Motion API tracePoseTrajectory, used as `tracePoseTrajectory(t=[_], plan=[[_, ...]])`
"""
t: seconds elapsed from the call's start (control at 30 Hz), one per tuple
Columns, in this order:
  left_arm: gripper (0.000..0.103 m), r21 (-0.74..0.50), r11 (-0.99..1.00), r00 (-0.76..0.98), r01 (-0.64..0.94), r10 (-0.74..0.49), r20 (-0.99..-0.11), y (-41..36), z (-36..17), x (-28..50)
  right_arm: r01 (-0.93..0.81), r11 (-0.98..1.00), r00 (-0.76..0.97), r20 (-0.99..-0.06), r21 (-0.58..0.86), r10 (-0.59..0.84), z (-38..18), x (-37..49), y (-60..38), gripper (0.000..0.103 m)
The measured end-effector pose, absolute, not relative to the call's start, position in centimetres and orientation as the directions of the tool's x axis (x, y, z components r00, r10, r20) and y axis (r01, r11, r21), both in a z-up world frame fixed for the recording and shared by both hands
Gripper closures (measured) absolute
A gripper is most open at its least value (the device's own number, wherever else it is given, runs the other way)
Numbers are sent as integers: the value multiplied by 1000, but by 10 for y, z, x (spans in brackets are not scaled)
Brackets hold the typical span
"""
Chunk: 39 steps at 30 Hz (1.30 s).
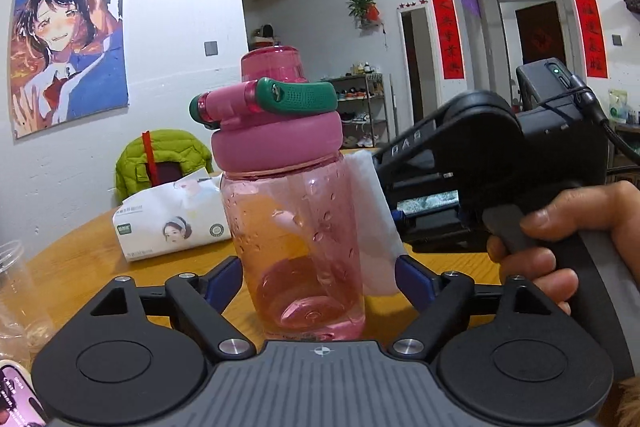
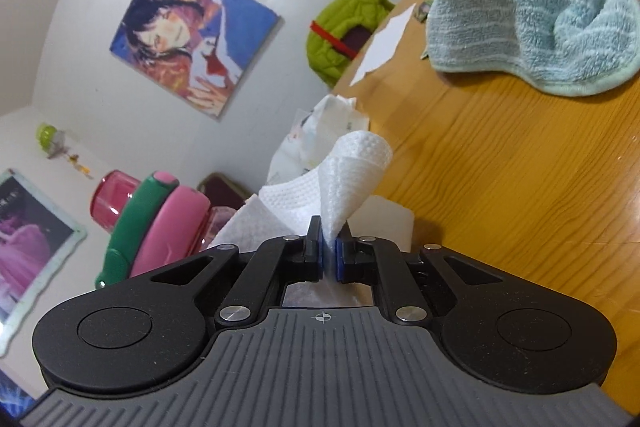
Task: Clean container
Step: 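Rotate the bottle in the left gripper while the right gripper keeps wiping it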
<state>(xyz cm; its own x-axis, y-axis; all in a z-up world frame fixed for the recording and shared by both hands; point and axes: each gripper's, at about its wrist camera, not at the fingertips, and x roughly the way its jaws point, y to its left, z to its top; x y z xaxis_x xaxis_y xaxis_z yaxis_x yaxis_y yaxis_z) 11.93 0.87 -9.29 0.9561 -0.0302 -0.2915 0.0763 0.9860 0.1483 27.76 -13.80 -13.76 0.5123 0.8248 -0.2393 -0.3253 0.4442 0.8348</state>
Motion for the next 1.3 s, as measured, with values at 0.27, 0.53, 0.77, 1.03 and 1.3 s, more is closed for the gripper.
tracePoseTrajectory(t=[0.27,0.53,0.77,1.03,1.3], plan=[[25,132,984,947,120,-73,-314,27,-93,139,-299,432,525,-231,851,819,-136,272,-144,91],[32,138,983,944,120,-70,-321,27,-95,139,-348,315,548,-81,883,833,-130,266,-156,92],[32,135,983,944,125,-76,-320,26,-95,139,-270,510,517,-324,817,792,-143,273,-132,92],[32,136,983,945,123,-75,-318,26,-95,139,-317,460,527,-249,830,812,-134,273,-135,92],[32,136,983,945,122,-73,-318,26,-95,139,-366,406,534,-169,837,829,-126,274,-139,92]])
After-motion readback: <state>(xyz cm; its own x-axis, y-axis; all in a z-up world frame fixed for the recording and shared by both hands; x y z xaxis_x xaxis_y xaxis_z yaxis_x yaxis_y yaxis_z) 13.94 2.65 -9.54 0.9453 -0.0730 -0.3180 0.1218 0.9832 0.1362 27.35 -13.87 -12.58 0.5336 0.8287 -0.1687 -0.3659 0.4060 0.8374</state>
